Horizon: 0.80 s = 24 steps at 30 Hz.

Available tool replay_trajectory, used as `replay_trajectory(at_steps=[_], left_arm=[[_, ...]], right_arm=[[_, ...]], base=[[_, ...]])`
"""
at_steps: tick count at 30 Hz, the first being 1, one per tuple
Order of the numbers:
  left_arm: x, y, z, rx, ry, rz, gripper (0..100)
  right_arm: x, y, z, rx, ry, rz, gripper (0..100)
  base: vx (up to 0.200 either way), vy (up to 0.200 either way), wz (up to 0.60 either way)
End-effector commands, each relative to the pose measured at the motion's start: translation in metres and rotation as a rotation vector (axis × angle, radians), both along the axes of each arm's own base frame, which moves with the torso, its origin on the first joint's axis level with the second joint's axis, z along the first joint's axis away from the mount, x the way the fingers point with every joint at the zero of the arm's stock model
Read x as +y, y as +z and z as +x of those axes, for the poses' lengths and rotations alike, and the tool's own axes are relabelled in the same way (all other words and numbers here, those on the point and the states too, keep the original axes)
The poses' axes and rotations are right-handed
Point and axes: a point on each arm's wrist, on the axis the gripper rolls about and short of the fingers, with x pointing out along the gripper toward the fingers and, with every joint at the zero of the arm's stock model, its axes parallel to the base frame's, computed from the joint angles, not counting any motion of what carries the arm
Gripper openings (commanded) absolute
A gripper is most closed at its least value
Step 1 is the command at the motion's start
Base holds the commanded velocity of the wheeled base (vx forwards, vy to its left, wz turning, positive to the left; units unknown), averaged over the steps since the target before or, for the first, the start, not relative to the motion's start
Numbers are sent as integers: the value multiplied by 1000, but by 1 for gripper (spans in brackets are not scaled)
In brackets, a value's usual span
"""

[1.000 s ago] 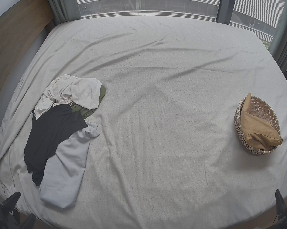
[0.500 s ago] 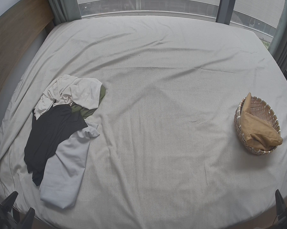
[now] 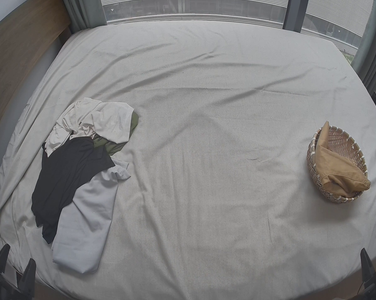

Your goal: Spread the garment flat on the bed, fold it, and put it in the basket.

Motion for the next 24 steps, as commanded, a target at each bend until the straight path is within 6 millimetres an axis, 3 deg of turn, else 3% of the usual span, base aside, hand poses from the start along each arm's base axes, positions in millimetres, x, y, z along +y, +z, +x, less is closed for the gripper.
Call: replay_trajectory(at_steps=[1,9,16,19,24], left_arm=[[0,-5,2,27,25,-41,100],[-2,-7,-2,-7,120,-22,100],[-3,-8,-6,-54,51,34,100],[-3,-8,-5,6,34,16,100],[-2,-7,-3,-16,82,6,100]], right_arm=[[0,-5,0,7,1,-1,100],[0,-5,0,7,1,-1,100],[0,-5,0,7,5,-2,100],[0,-5,0,5,5,-2,100],[0,-5,0,4,5,1,100]], base=[[0,0,0],[0,0,0],[0,0,0],[0,0,0],[0,0,0]])
